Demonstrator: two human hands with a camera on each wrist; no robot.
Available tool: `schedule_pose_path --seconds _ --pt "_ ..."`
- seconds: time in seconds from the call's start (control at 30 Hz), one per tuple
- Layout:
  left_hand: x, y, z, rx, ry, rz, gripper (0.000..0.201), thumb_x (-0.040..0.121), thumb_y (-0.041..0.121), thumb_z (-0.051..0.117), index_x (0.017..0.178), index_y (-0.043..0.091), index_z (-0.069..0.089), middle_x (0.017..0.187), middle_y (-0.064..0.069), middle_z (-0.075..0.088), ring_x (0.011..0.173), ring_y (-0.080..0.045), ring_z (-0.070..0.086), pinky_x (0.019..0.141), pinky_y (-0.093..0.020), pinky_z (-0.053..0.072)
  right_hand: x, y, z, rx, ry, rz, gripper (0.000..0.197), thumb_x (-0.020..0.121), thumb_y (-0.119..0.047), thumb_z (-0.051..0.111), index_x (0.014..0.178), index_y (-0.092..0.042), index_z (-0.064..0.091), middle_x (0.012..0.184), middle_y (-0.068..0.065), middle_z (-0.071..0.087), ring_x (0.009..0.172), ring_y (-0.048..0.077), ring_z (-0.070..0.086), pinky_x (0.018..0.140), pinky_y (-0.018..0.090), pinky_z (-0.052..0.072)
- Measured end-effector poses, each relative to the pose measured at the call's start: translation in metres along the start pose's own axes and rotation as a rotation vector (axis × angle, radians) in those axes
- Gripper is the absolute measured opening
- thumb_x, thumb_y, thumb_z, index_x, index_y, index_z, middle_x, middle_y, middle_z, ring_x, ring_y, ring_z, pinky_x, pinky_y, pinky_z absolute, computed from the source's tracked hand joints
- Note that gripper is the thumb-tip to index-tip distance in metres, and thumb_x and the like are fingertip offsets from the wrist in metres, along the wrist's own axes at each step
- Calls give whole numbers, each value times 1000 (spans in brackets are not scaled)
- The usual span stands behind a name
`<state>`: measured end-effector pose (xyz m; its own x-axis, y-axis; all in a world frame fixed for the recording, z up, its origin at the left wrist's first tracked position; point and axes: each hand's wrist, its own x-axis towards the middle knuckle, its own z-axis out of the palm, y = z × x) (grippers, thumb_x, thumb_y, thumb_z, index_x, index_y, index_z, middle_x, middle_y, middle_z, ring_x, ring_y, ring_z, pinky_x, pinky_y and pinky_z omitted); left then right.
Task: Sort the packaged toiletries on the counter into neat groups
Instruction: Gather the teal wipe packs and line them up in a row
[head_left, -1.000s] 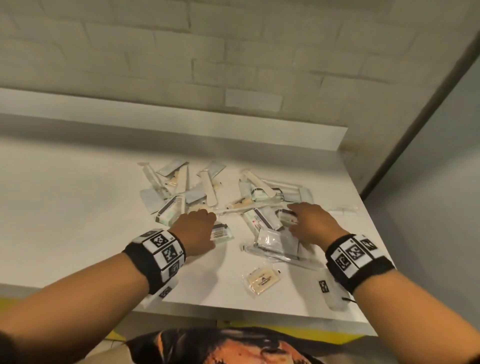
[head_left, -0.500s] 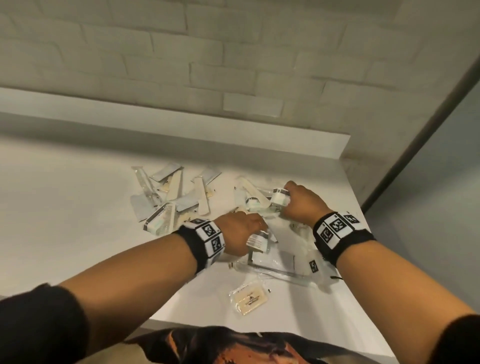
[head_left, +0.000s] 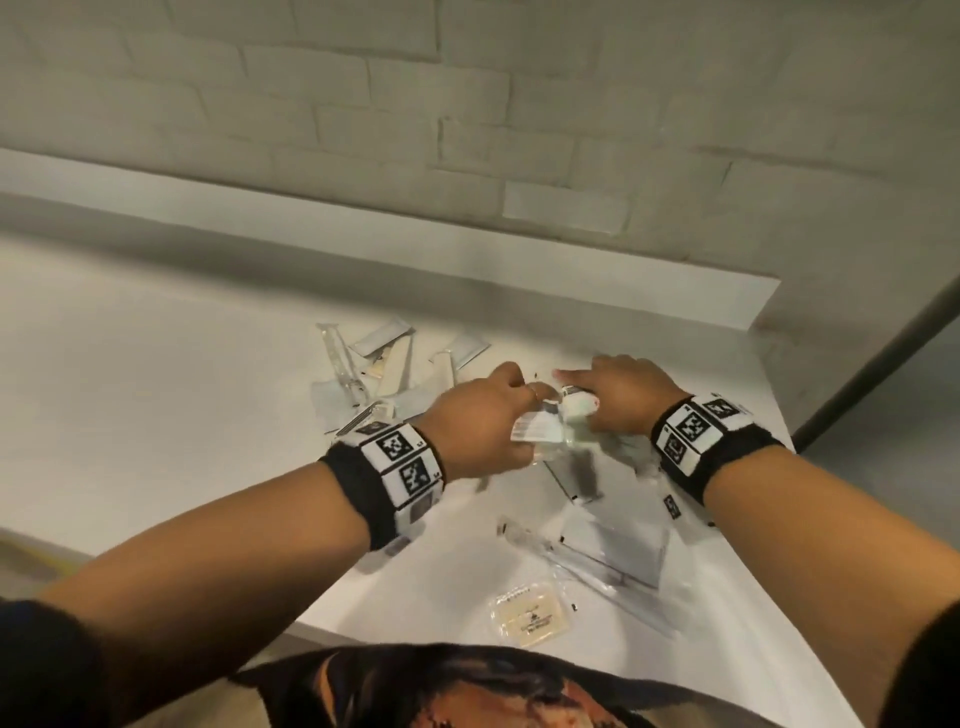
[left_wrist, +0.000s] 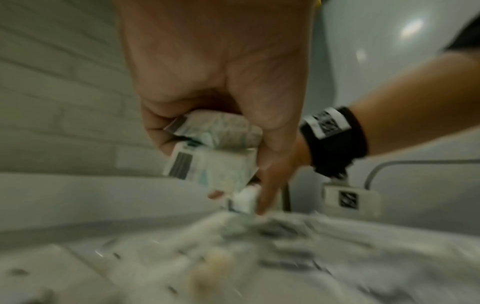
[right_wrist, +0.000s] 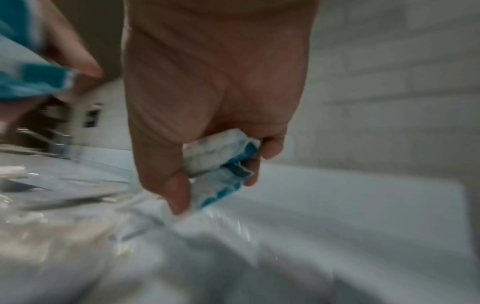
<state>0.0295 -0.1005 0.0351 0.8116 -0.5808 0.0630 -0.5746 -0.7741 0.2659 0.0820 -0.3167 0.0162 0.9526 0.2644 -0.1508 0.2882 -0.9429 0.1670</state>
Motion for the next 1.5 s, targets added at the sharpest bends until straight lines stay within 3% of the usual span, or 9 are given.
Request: schedule_pose_path --seconds 0.17,0.37,0.53,0.67,0.9,1.07,1.17,1.27,1.5 --pt "-24 -73 -41 113 -10 -405 60 78 35 59 135 30 41 125 -2 58 106 -25 61 82 -32 50 -5 3 -35 -300 92 70 45 84 -38 54 127 -27 54 118 8 53 104 26 55 86 37 41" --pt "-55 -122 -10 78 -266 -621 69 80 46 62 139 21 36 130 -5 57 112 -25 57 85 -32 46 -5 -2 -41 43 37 246 46 76 -39 61 115 -16 55 110 9 49 98 28 52 80 36 45" --pt "-54 -126 -1 149 -228 -558 73 71 46 74 132 21 41 120 -3 62 106 -25 61 78 -31 48 -7 -16 -27 -322 -22 204 41 88 -37 45 129 -32 50 121 3 57 112 27 48 92 39 37" --pt "-53 -127 -9 280 -182 -433 58 75 29 68 127 23 42 110 -5 63 96 -27 63 67 -30 46 -6 -12 -46 -377 -63 392 42 87 -32 43 128 -30 51 123 5 56 113 27 47 94 40 35" --pt "-70 -192 -67 282 -143 -355 61 74 33 70 127 26 40 100 0 63 71 -20 56 53 -27 40 30 -102 -95 489 1 304 38 79 -24 65 113 -16 51 103 8 60 87 26 56 67 31 42" --pt "-88 -262 -87 324 -246 -353 63 73 31 70 128 27 40 104 3 64 78 -20 56 64 -30 46 77 -235 -99 912 -17 152 32 79 -20 64 109 -17 52 97 4 62 83 20 62 65 31 51" --pt "-99 -299 -73 242 -313 -325 72 76 30 68 138 28 33 127 0 58 104 -24 60 82 -33 49 101 -303 -84 1039 -104 179 35 82 -17 61 114 -15 49 97 3 59 81 16 57 61 24 46" --pt "-109 -326 -62 155 -324 -334 85 76 35 70 146 29 21 138 -3 45 118 -26 52 93 -37 47 113 -341 -56 763 -132 218 38 80 -19 58 117 -15 47 105 6 59 86 21 55 70 30 48" --pt "-112 -341 -56 0 -300 -223 72 75 38 69 135 27 31 123 -2 51 103 -22 57 76 -29 43 116 -299 -44 420 -177 494 58 76 -19 55 132 -16 41 125 10 49 109 30 52 87 41 51"
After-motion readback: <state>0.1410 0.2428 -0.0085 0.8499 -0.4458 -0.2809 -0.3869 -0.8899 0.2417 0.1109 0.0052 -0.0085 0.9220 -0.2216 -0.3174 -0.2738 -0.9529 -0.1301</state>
